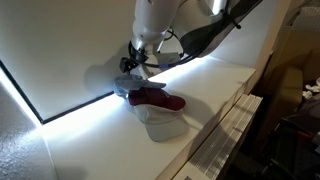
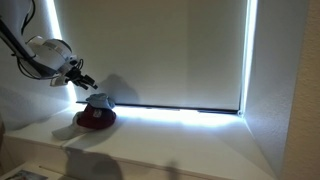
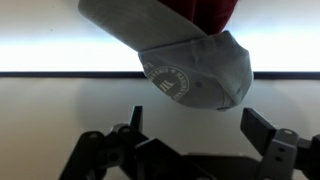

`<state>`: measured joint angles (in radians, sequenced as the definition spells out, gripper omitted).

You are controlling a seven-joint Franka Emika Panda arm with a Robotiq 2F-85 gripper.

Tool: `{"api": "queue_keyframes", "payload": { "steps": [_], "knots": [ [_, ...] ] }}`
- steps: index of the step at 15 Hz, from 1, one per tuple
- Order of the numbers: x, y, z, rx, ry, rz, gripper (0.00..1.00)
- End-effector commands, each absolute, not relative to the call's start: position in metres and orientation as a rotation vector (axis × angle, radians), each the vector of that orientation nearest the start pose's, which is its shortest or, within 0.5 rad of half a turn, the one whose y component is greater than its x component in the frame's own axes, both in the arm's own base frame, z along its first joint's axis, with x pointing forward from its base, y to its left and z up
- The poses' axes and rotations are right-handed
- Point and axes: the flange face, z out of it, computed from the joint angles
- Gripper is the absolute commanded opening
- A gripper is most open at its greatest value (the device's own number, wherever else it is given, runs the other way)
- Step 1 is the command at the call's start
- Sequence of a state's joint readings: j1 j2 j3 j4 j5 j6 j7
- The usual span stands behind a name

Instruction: Move the grey cap to the right then back to the left

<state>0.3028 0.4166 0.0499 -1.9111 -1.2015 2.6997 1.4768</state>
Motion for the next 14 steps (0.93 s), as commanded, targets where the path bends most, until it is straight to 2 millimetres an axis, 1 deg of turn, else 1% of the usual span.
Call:
{"api": "queue_keyframes", "payload": {
  "steps": [1,2,3,4,7,8,9,10,13,14],
  "knots": [
    [0.596,0.251,0.303,-3.071,0.164,-1.164,1.0],
    [0.599,0.253,0.298,-3.083,0.134,-1.138,1.0],
    [0.6,0.257,0.285,-3.114,0.011,-1.069,1.0],
    [0.58,0.254,0.275,-3.152,-0.07,-1.009,1.0],
    [0.555,0.247,0.244,-3.26,-0.254,-0.847,1.0],
    [0.57,0.256,0.257,-3.208,-0.151,-0.949,1.0],
    [0.563,0.254,0.247,-3.23,-0.194,-0.902,1.0],
    [0.559,0.252,0.241,-3.241,-0.214,-0.877,1.0],
    [0.558,0.251,0.239,-3.247,-0.23,-0.868,1.0],
    [0.557,0.25,0.243,-3.234,-0.162,-0.92,1.0]
  ]
}}
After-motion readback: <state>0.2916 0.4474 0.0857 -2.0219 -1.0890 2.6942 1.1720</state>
